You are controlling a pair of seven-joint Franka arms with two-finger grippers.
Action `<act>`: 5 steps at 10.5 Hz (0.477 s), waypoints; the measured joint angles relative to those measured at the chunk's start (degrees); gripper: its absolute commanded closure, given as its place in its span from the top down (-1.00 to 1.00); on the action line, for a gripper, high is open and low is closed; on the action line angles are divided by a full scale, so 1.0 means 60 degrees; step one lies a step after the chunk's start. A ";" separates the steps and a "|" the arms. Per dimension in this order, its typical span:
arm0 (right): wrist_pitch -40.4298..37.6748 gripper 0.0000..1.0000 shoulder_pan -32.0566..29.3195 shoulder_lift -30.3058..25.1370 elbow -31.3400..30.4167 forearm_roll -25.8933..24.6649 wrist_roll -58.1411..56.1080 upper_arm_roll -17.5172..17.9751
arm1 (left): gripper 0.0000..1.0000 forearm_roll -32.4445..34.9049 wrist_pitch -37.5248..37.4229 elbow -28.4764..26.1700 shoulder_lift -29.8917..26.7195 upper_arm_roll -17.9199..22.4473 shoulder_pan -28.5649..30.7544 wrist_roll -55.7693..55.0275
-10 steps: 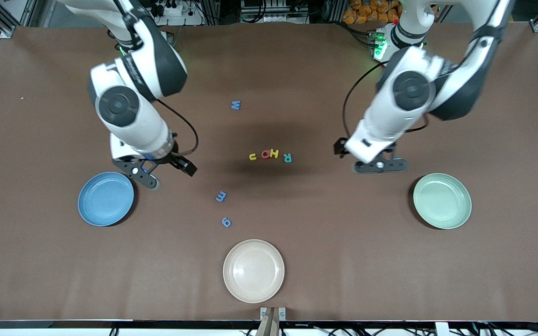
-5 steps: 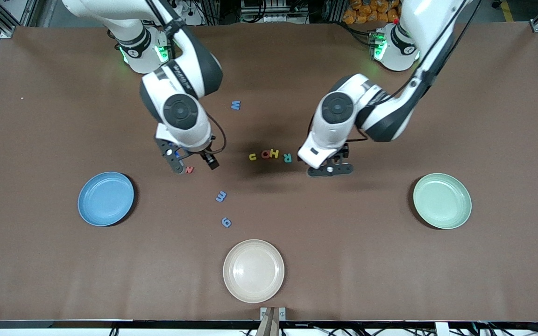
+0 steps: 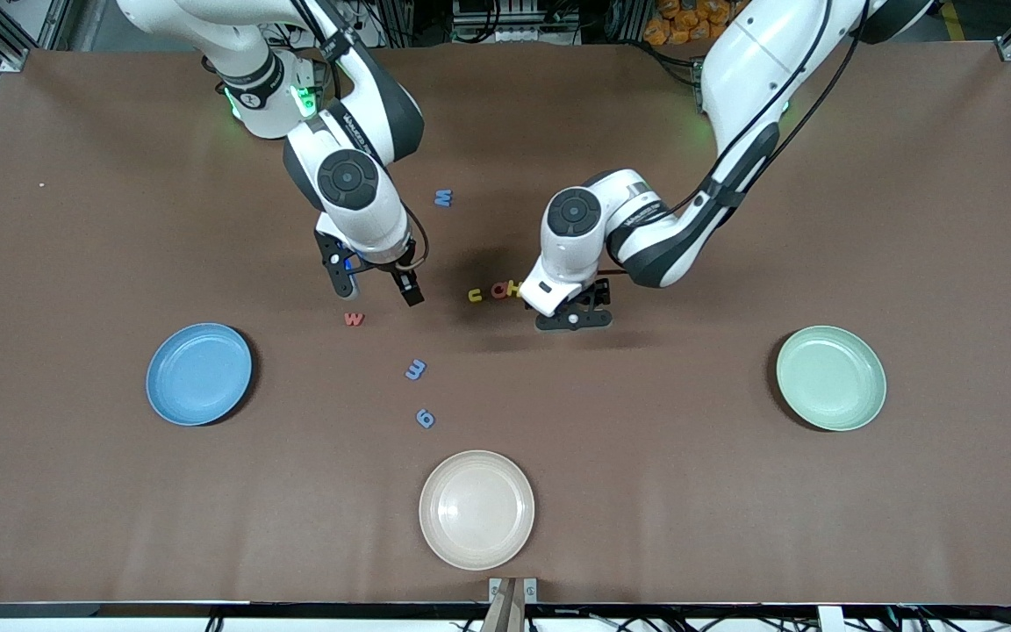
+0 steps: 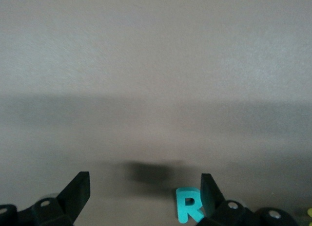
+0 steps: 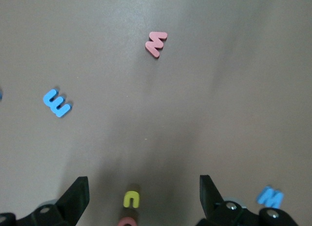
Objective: Sort upper and lower case letters into plates
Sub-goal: 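Grasp the teal R with the left gripper while the right gripper grasps the yellow u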
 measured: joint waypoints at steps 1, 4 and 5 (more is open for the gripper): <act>0.0497 1.00 0.0016 0.0015 -0.0262 0.0007 0.0400 0.0006 | 0.94 0.0025 0.0074 0.0017 0.0131 -0.0001 -0.0081 -0.0137; 0.1149 1.00 0.0325 0.0379 -0.0364 0.0018 0.1233 0.0013 | 0.87 0.0026 0.0087 0.0056 0.0216 -0.0003 -0.0234 -0.0384; 0.1156 1.00 0.0359 0.0534 -0.0215 0.0024 0.1375 0.0013 | 0.84 0.0026 0.0087 0.0064 0.0218 -0.0004 -0.0241 -0.0399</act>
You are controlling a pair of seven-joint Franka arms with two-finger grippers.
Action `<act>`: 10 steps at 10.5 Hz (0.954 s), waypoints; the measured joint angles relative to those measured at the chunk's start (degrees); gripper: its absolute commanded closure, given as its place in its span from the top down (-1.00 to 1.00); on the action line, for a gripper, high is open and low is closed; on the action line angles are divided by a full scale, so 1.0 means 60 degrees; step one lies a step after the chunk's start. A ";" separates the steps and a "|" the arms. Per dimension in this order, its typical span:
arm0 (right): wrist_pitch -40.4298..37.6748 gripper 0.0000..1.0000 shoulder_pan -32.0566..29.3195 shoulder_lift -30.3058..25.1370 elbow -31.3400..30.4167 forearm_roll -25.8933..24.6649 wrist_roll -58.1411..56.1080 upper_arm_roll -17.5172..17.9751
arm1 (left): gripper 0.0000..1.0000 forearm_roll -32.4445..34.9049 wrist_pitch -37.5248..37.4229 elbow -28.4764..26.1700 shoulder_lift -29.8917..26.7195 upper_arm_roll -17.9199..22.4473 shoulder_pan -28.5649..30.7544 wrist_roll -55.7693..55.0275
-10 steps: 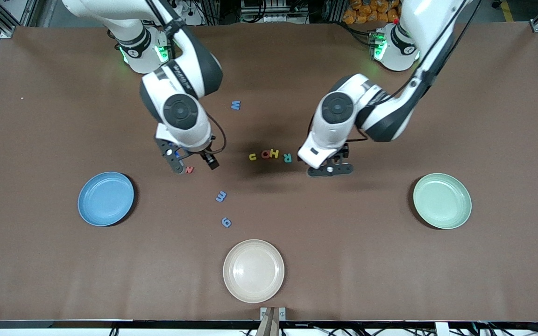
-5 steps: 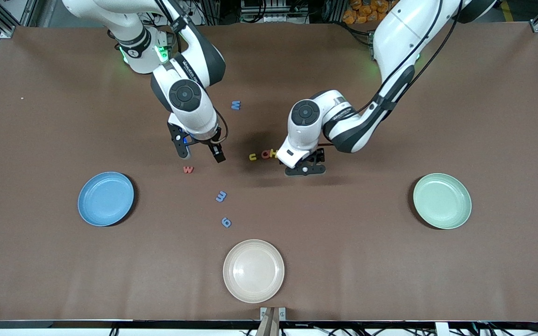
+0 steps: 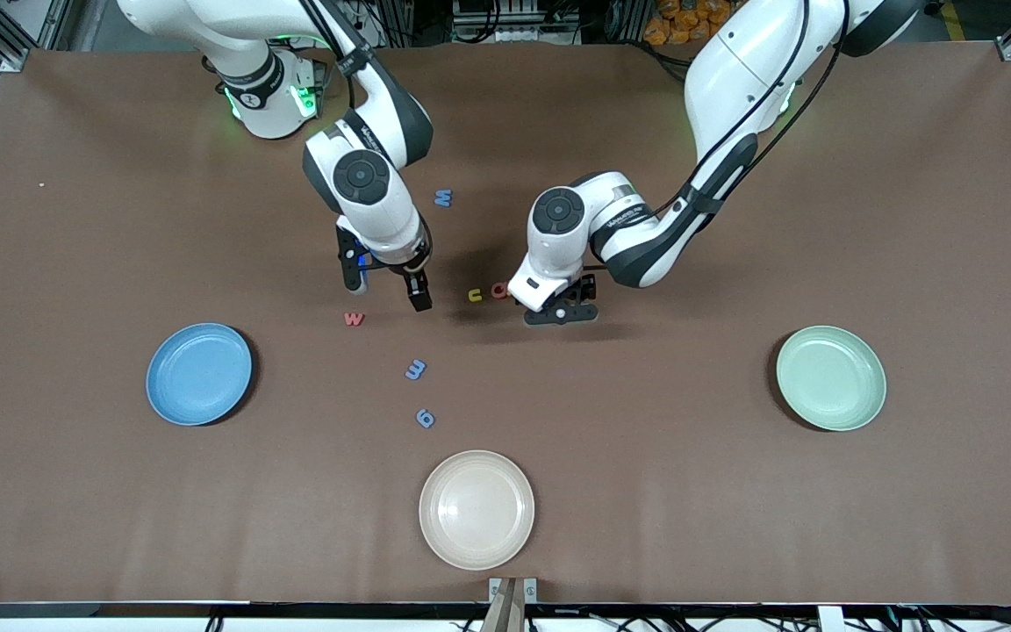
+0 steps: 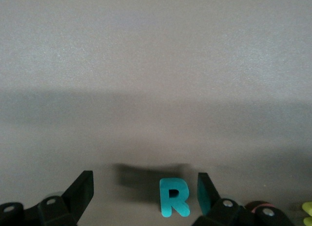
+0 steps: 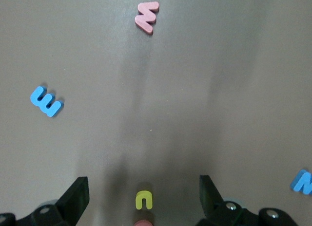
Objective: Sort upper and lower case letters into plates
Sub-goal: 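Grasp the teal R with the left gripper while the right gripper grasps the yellow u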
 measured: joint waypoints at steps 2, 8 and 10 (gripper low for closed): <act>0.0000 1.00 0.0003 0.0189 0.0198 0.0013 0.0094 -0.0010 | 0.79 0.0000 0.0000 0.0004 0.0063 0.0000 -0.0007 -0.0014; -0.0034 1.00 0.0024 0.0778 0.1026 0.0065 0.0104 -0.0029 | 0.58 -0.0020 0.0091 0.0061 0.0260 -0.0010 -0.0136 -0.0156; -0.0039 1.00 0.0027 0.0990 0.1160 0.0075 0.0172 -0.0029 | -0.03 -0.0020 0.0184 0.0062 0.0394 -0.0011 -0.0194 -0.0170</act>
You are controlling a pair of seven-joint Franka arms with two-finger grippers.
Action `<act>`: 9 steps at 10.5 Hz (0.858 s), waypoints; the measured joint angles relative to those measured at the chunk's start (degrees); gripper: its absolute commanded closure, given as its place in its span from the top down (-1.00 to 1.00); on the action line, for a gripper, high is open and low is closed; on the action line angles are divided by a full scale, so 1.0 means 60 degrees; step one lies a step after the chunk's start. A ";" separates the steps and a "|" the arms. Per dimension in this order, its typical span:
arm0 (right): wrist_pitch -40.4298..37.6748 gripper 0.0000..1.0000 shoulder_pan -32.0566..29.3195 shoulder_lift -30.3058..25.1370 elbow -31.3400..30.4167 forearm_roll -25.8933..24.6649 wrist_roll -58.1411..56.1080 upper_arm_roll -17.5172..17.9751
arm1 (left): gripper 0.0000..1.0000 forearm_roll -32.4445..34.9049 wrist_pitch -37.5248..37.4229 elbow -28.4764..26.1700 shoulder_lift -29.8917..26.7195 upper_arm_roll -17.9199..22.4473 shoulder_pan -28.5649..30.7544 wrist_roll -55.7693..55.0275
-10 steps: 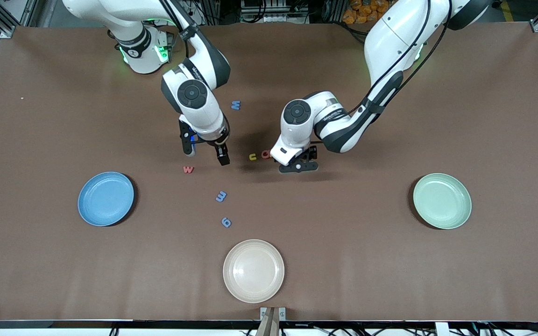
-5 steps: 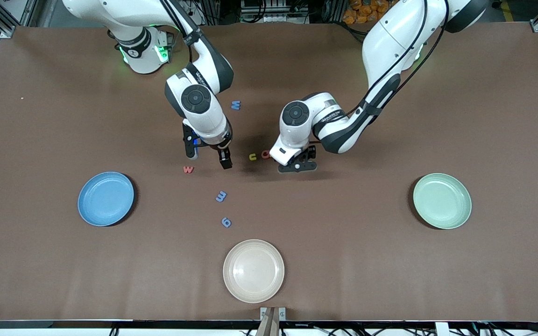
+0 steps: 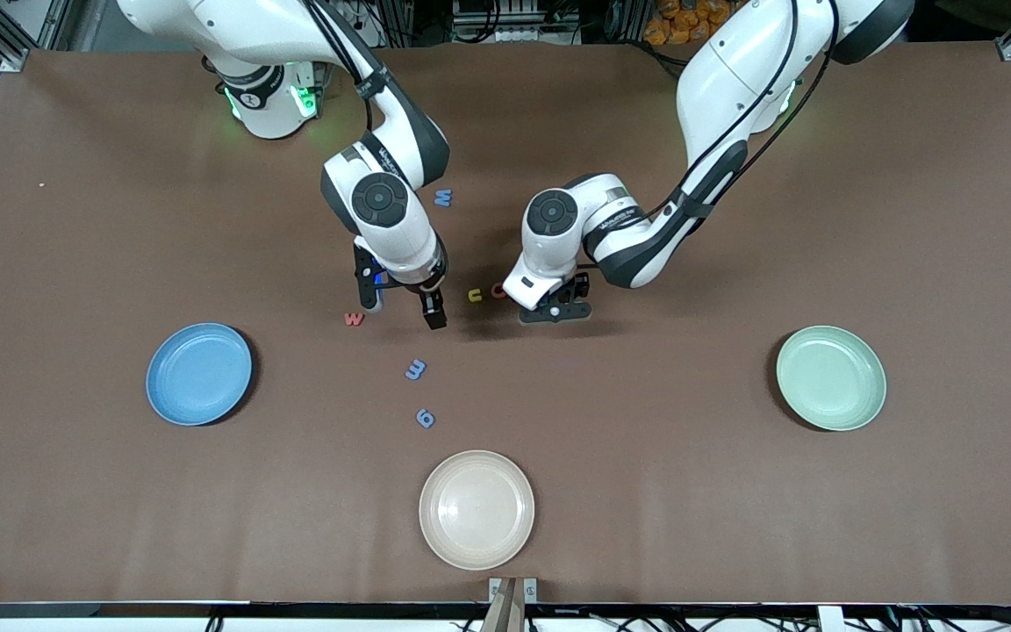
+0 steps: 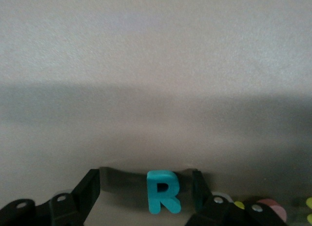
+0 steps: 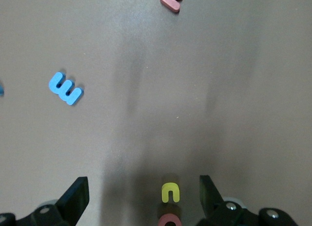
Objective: Sort upper and lower case letters into plates
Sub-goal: 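Grasp the teal R with the left gripper while the right gripper grasps the yellow u, then carry the teal R into the green plate and open the left gripper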
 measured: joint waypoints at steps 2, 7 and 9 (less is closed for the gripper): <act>0.0000 1.00 0.0009 0.0151 0.0147 0.0002 0.0155 0.0002 | -1.00 0.0000 0.0087 0.0100 0.0026 -0.0039 -0.0053 -0.0012; -0.0025 1.00 0.0094 0.0291 0.0295 0.0003 0.0252 0.0016 | -1.00 0.0002 0.0043 0.0258 -0.0376 0.0040 0.0627 0.0131; -0.0014 1.00 0.0198 0.0450 0.0337 0.0005 0.0316 0.0027 | -1.00 0.0001 -0.0139 0.0251 -0.1100 0.0033 0.1589 0.1022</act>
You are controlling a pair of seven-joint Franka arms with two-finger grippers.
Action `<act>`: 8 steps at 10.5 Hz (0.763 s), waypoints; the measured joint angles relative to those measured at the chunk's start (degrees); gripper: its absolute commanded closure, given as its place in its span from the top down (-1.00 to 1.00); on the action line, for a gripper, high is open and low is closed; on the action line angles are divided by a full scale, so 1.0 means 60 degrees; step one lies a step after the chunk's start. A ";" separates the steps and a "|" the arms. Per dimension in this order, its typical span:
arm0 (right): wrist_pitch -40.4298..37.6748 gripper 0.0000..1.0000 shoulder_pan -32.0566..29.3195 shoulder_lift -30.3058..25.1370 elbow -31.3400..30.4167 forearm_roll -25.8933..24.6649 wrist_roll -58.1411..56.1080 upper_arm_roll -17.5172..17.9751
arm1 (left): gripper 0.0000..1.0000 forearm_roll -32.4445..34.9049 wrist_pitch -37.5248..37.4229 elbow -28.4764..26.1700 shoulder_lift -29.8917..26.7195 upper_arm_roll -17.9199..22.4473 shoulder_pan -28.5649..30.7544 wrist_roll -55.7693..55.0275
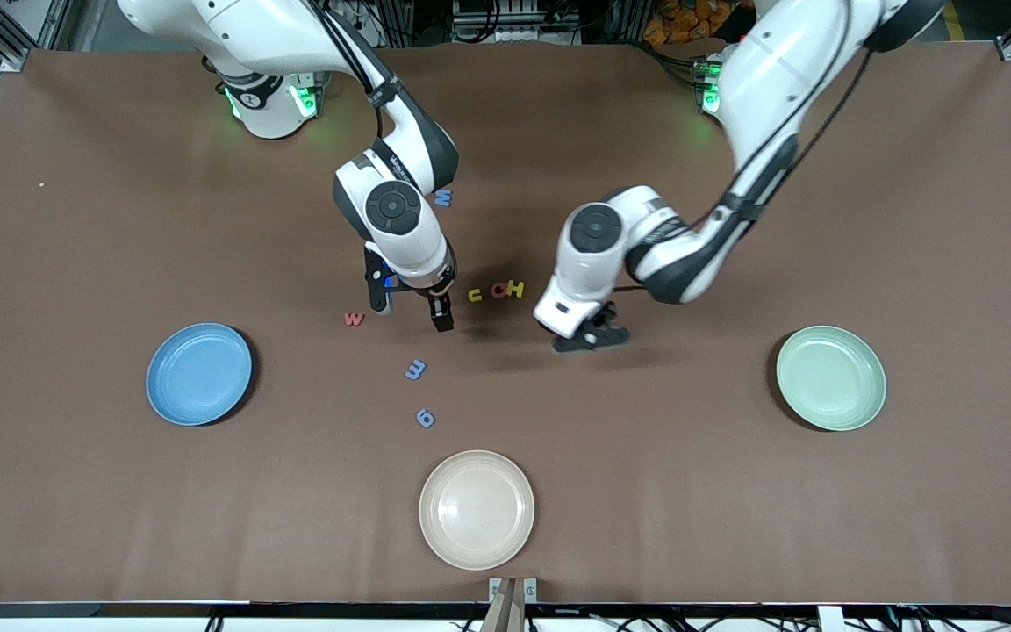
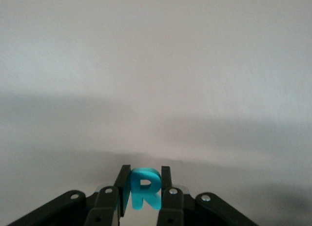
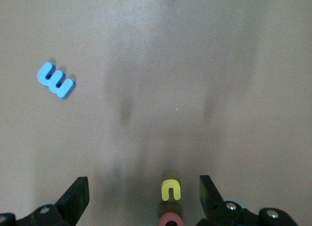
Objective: Sort upper and lower case letters into plates
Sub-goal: 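Carry the teal R into the green plate and open the left gripper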
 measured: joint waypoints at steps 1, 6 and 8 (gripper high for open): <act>0.0006 1.00 0.0124 0.0182 0.0104 0.0001 0.0130 0.0003 | -1.00 0.0000 -0.0215 -0.0013 -0.0353 -0.0010 0.0464 0.0458; 0.0494 1.00 0.1125 0.1070 0.0413 0.0001 0.0442 0.0009 | -1.00 -0.0002 -0.0892 -0.0116 -0.0984 -0.0006 0.2945 0.3773; 0.0543 1.00 0.1266 0.1145 0.0394 0.0001 0.0456 0.0006 | -1.00 -0.0007 -0.1030 -0.0138 -0.0992 0.0001 0.4018 0.5392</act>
